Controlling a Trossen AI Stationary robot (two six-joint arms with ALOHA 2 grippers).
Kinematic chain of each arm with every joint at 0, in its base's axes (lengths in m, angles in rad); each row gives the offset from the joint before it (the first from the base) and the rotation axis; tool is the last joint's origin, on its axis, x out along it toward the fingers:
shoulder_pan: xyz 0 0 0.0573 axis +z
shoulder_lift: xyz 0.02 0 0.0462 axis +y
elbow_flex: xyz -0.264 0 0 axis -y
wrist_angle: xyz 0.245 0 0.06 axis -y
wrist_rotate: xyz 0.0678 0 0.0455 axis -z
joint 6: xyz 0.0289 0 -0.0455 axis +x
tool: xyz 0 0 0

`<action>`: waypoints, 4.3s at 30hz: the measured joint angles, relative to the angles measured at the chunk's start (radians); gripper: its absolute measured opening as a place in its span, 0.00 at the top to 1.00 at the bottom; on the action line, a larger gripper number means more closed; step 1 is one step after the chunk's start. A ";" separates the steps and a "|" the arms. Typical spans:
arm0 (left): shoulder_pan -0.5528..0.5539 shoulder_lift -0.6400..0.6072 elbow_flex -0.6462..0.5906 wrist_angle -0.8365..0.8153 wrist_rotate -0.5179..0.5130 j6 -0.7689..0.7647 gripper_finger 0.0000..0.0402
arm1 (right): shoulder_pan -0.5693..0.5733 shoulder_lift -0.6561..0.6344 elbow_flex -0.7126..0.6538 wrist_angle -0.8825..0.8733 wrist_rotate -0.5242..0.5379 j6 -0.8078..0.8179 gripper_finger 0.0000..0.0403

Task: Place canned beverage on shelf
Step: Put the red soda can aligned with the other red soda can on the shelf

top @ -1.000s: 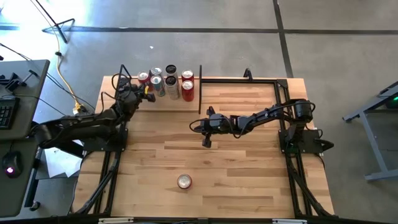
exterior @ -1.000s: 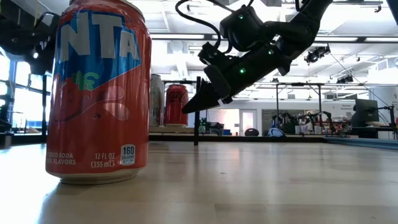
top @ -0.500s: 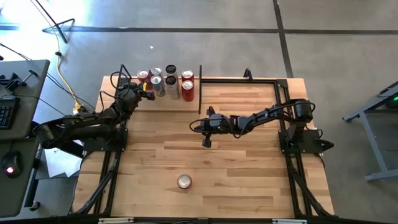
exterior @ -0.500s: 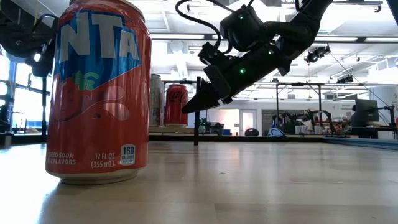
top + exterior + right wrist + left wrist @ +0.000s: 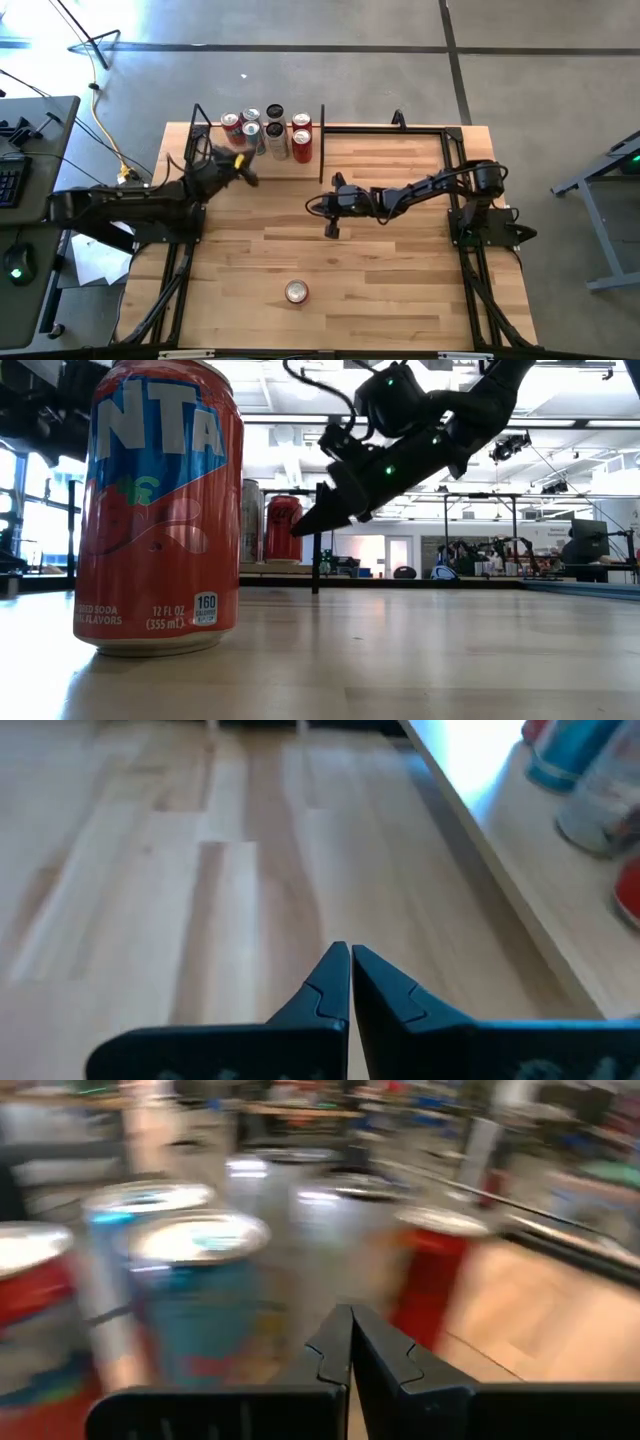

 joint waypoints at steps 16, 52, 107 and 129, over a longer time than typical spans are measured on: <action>-0.442 -0.196 -0.077 -0.182 0.046 0.092 1.00 | 0.084 -0.101 -0.192 0.321 -0.136 0.041 1.00; -0.586 -0.338 -0.134 -0.240 -0.037 0.087 1.00 | 0.587 -0.101 0.168 -0.238 0.350 0.213 0.50; -0.586 -0.338 -0.134 -0.253 -0.037 0.088 1.00 | 0.554 0.214 0.422 -0.147 0.461 0.287 0.30; -0.586 -0.338 -0.134 -0.253 -0.038 0.088 1.00 | 0.532 0.227 0.422 -0.156 0.397 0.301 0.34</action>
